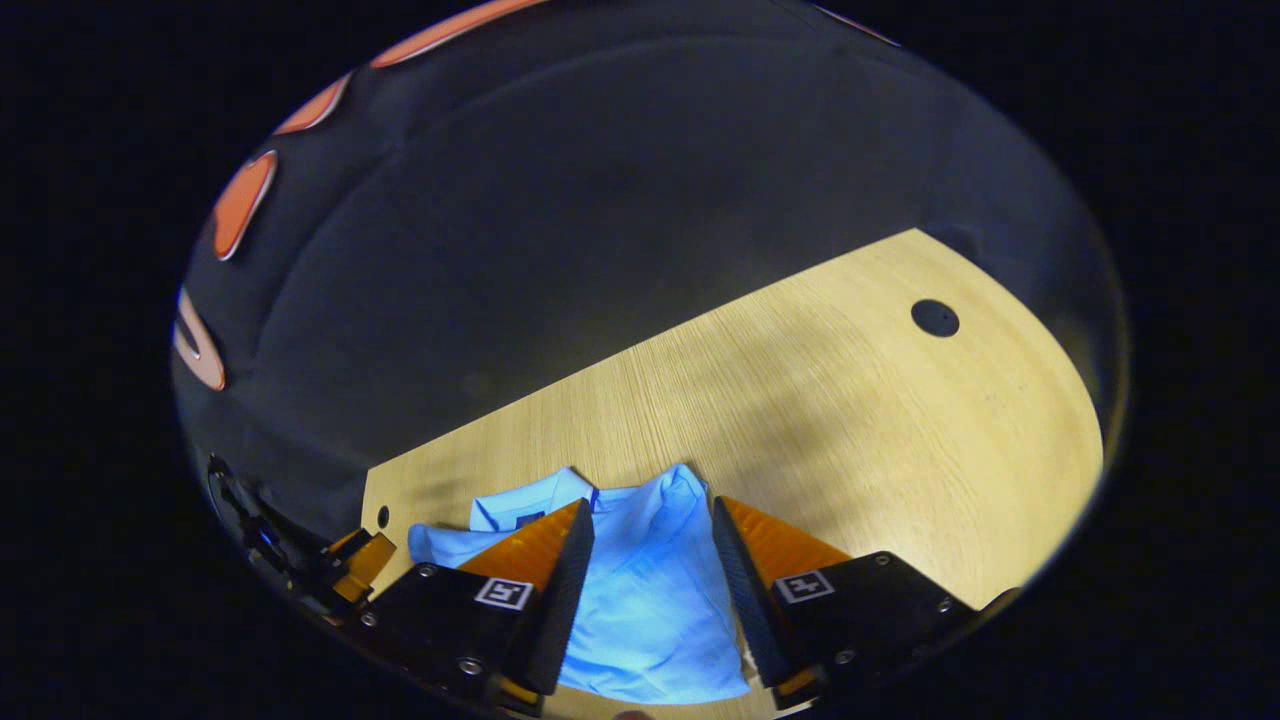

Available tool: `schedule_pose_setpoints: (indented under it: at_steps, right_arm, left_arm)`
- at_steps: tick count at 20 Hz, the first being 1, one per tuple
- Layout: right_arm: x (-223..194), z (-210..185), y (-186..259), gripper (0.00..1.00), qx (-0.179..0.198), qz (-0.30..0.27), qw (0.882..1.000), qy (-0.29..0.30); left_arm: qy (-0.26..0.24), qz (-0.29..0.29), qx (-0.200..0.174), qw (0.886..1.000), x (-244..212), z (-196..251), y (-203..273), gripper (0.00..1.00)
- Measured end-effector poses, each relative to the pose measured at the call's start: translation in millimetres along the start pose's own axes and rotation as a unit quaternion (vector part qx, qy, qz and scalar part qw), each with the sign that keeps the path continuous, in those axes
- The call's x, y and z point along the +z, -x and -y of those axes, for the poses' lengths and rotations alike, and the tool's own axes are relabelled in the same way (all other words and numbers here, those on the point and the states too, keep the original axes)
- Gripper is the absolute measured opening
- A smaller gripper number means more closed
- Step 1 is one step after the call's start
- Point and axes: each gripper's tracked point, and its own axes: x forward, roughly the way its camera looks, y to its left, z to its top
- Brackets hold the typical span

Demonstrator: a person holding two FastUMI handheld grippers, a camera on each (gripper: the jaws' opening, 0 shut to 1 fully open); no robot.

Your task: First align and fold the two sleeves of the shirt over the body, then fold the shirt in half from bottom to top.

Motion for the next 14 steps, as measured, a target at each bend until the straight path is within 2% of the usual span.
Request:
schedule_pose_setpoints:
  at_steps: [1,2,4,8,14]
  right_arm:
    - [-1,-4,12,0.78,0.002,0.009,1.000,0.012]
    - [-1,-8,24,0.85,0.006,0.016,1.000,0.023]
    - [-4,-15,49,0.91,0.015,0.033,0.998,0.044]
    - [-5,-16,109,0.94,0.007,0.090,0.991,0.099]
    - [-7,-27,214,0.94,0.030,0.177,0.974,0.137]
  left_arm:
    - [0.001,0.009,0.003,1.000,4,3,18,1.00]
    - [0.002,0.016,0.004,1.000,7,6,33,1.00]
    - [0.003,0.031,0.006,0.999,12,16,67,1.00]
    - [-0.013,0.074,0.013,0.997,21,43,128,1.00]
    - [-0.031,0.155,0.027,0.987,28,85,242,0.99]
